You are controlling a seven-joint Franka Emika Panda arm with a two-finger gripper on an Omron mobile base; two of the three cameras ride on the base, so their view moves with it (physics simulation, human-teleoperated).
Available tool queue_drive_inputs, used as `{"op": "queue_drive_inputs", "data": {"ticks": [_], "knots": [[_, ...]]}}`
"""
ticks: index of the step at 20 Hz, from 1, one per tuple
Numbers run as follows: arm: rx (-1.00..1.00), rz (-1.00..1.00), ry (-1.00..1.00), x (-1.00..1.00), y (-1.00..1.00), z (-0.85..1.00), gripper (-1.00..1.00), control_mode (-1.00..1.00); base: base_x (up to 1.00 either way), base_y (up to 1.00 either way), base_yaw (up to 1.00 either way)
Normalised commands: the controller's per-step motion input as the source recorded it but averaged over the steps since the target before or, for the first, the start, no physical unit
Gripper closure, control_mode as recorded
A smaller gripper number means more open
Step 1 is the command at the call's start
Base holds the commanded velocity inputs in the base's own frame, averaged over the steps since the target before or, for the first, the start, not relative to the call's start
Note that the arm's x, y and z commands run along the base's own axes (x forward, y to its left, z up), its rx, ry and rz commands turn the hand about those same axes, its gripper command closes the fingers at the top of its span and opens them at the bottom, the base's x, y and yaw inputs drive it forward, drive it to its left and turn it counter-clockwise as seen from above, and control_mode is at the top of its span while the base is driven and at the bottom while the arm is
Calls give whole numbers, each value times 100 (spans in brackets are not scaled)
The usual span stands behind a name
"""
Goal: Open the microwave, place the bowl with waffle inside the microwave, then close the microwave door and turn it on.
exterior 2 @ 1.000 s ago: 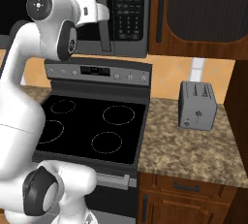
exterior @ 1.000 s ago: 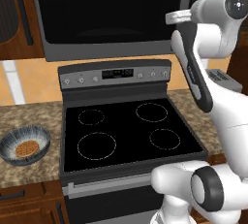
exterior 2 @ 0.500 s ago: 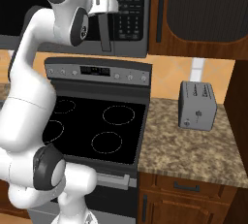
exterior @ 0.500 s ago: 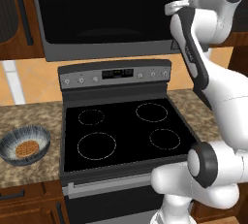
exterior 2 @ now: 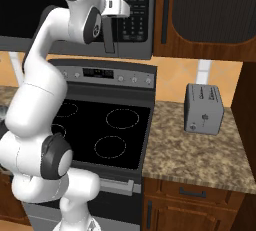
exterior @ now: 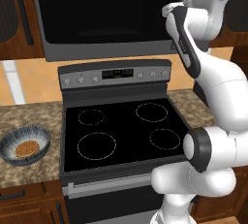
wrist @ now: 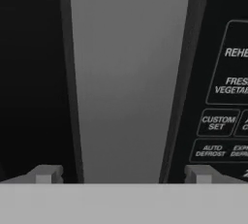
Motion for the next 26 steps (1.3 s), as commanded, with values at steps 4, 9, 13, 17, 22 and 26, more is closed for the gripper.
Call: {"op": "queue_drive_inputs", "data": {"ticks": [4, 9, 13, 17, 22, 26], "knots": [[1, -1, 2, 48, -4, -13, -100, -100, 0, 0, 0], [5, 0, 0, 14, -1, -20, -100, -100, 0, 0, 0], [4, 0, 0, 9, 0, -23, -100, -100, 0, 0, 0], [3, 0, 0, 6, 0, -22, 100, -100, 0, 0, 0], [2, 1, 0, 1, 0, -20, 100, -100, 0, 0, 0], [3, 7, -4, -3, 20, -2, 100, -100, 0, 0, 0]]}}
